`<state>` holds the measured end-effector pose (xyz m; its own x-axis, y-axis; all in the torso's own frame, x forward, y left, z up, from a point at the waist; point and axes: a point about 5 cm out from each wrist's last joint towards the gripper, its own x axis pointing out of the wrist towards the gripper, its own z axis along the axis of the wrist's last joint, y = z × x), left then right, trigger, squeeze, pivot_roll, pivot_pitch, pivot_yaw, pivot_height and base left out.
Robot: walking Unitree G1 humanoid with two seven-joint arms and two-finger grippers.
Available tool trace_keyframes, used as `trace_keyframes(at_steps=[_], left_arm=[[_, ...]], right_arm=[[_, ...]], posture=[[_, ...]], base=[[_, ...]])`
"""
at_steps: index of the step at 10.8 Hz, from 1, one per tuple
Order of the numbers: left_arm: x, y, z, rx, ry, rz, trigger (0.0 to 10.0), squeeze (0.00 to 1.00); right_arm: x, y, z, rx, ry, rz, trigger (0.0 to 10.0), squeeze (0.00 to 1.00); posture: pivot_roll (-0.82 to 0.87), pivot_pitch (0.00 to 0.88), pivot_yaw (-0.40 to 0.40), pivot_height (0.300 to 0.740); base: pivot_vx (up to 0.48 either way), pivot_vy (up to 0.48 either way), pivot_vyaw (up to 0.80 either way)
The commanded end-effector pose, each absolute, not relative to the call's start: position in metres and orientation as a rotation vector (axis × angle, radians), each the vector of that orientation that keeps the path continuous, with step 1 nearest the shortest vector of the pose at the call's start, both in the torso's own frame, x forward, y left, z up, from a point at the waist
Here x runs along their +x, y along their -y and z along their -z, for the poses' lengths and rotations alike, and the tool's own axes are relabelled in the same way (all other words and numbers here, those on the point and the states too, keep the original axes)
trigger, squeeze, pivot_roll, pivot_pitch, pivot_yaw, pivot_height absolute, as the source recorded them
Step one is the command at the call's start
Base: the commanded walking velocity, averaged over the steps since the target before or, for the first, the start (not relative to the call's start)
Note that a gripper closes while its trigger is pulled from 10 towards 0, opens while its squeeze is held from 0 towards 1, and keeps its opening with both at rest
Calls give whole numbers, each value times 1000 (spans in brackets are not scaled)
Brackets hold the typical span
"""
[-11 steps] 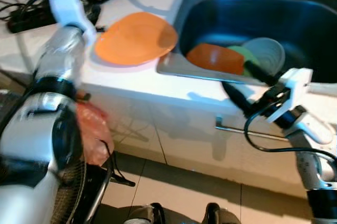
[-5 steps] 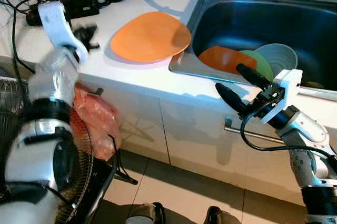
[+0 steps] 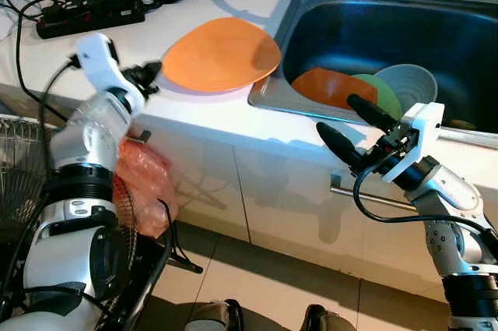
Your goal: Kitchen organization
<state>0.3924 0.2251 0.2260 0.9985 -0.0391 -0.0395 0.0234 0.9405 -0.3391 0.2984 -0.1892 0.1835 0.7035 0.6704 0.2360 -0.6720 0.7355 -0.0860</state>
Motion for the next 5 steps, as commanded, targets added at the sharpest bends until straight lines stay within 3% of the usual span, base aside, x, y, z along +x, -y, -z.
trace_keyframes(at_steps=[1,4,5], left_arm=[[389,-230,-225,-368,-58,3,10000,1000],[390,-226,-224,-413,-72,10,10000,1000],[390,-222,-227,-438,-72,32,10000,0]], right_arm=[[300,187,-179,7,237,-759,10000,0],[300,186,-179,6,235,-763,10000,0],[300,186,-178,6,231,-764,10000,0]], posture=[[21,157,102,740],[19,160,100,740],[19,160,100,740]], base=[[0,0,0],[0,0,0],[0,0,0]])
